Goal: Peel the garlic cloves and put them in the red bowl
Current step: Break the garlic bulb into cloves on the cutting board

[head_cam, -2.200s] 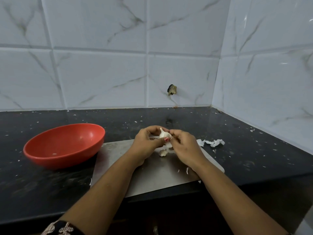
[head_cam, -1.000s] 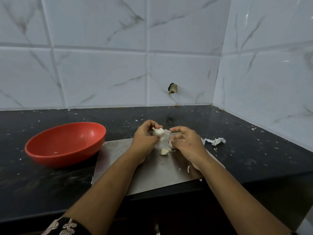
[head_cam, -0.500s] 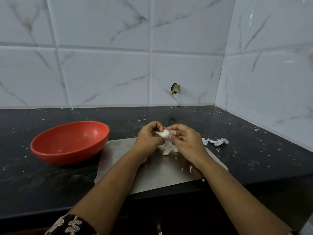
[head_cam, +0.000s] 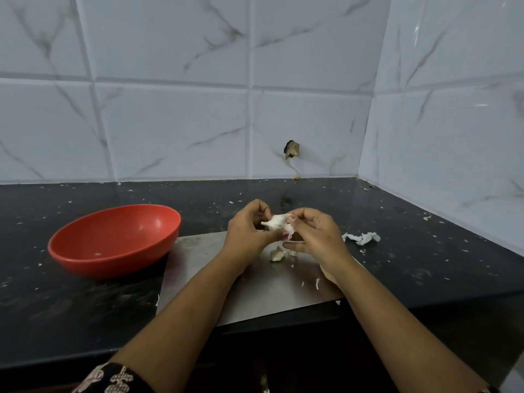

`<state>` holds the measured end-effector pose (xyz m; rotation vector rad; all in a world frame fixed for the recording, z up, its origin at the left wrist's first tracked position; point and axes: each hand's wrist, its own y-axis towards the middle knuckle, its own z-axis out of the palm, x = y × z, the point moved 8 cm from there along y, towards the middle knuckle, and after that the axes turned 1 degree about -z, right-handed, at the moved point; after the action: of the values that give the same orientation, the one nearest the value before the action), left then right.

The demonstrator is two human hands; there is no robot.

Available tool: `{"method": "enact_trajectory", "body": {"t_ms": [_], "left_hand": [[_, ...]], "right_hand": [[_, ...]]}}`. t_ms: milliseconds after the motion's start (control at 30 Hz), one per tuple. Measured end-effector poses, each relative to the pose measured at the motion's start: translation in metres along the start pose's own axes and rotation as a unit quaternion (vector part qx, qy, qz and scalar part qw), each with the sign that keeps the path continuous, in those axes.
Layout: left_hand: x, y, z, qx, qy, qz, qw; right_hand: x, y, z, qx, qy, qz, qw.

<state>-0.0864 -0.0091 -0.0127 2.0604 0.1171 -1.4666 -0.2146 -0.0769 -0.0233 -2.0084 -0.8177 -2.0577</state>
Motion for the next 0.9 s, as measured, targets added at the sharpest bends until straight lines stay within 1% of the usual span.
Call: {"method": "enact_trajectory", "body": {"t_ms": [100,200,300,400,567,667,733,800,833,867,900], "left_hand": [[-0.009,-0.003,-0.005,-0.025,0.024,0.024,0.999],[-0.011,-0.004,-0.004,-0.021,0.019,0.035,0.999],[-0.009,-0.003,0.000,-0.005,0.017,0.028,0.999],[-0.003,0.000,0.002,0.010,0.008,0.013,1.000],[0.007,0.003,0.007,0.046,-0.053,-0.015,0.997],[0.005,0.001,0.013,0.081,-0.087,-0.027,0.992],[0.004,0.000,0.016,0.098,-0.116,-0.039,0.988],[0.005,0.000,0.015,0.091,-0.144,-0.047,0.984],[0.005,0.000,0.015,0.088,-0.150,-0.052,0.983],[0.006,0.001,0.015,0.086,-0.151,-0.058,0.983],[0.007,0.001,0.015,0.086,-0.151,-0.065,0.983]], "right_hand": [[0.003,-0.004,0.007,0.026,0.000,-0.025,0.999],[0.011,-0.005,0.005,-0.001,-0.026,-0.063,0.998],[0.015,-0.005,0.000,-0.026,-0.035,-0.075,0.996],[0.018,-0.004,-0.003,-0.034,-0.055,-0.088,0.994],[0.017,-0.001,-0.005,-0.021,-0.042,-0.062,0.997],[0.016,0.001,-0.007,-0.007,-0.049,-0.055,0.997],[0.016,0.004,-0.018,-0.025,-0.041,-0.051,0.998],[0.017,0.008,-0.044,-0.073,-0.044,-0.048,0.995],[0.018,0.011,-0.059,-0.094,-0.079,-0.049,0.991],[0.019,0.014,-0.074,-0.110,-0.147,-0.055,0.981],[0.021,0.016,-0.086,-0.119,-0.235,-0.065,0.962]]}}
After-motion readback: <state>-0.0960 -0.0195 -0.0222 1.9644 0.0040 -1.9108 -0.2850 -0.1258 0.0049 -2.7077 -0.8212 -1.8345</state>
